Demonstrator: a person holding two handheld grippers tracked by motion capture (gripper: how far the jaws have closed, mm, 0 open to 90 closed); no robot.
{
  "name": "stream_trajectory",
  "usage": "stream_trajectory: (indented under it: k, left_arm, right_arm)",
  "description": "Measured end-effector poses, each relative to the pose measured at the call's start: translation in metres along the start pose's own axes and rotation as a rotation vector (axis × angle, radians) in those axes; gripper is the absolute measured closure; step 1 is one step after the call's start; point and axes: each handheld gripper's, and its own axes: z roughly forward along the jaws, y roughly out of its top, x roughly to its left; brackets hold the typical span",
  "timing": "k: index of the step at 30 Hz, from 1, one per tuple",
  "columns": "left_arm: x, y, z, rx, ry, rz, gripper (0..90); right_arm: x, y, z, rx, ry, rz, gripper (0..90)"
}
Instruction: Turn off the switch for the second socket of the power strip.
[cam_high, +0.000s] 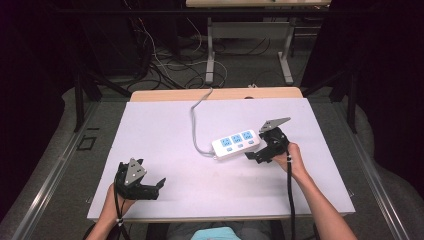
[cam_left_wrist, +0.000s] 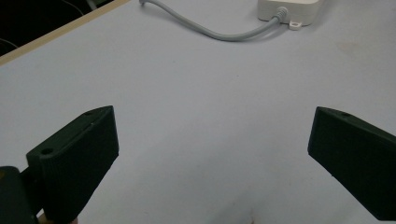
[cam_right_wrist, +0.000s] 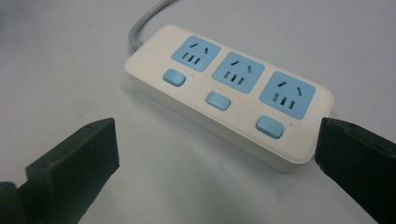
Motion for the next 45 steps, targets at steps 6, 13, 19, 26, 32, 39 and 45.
stream_trajectory:
  k: [6, 13, 19, 26, 32, 39, 45]
  left_arm:
    - [0.000, 0.001, 0.001, -0.001, -0.009, 0.002, 1.7]
    - [0.000, 0.001, 0.001, -0.007, -0.005, 0.008, 1.7]
    - [0.000, 0.001, 0.000, -0.002, -0.009, 0.004, 1.7]
    - [-0.001, 0.000, 0.001, -0.002, -0.010, 0.008, 1.8]
    - [0.000, 0.000, -0.002, -0.009, -0.008, -0.004, 1.7]
    - [-0.001, 0.000, -0.001, -0.007, -0.012, -0.002, 1.7]
    - [-0.001, -0.001, -0.003, -0.007, -0.013, -0.003, 1.8]
  right_arm:
    - [-0.002, 0.005, 0.003, -0.039, -0.010, 0.015, 0.0]
    - [-0.006, 0.011, 0.008, -0.048, 0.000, 0.042, 0.0]
    - [-0.010, 0.015, 0.017, -0.048, 0.018, 0.047, 0.0]
    - [-0.009, 0.020, 0.022, -0.045, 0.019, 0.058, 0.0]
    - [-0.013, 0.024, 0.027, -0.060, 0.006, 0.047, 0.0]
    - [-0.013, 0.023, 0.029, -0.081, 0.005, 0.060, 15.5]
    - [-0.009, 0.024, 0.028, -0.079, 0.002, 0.059, 36.7]
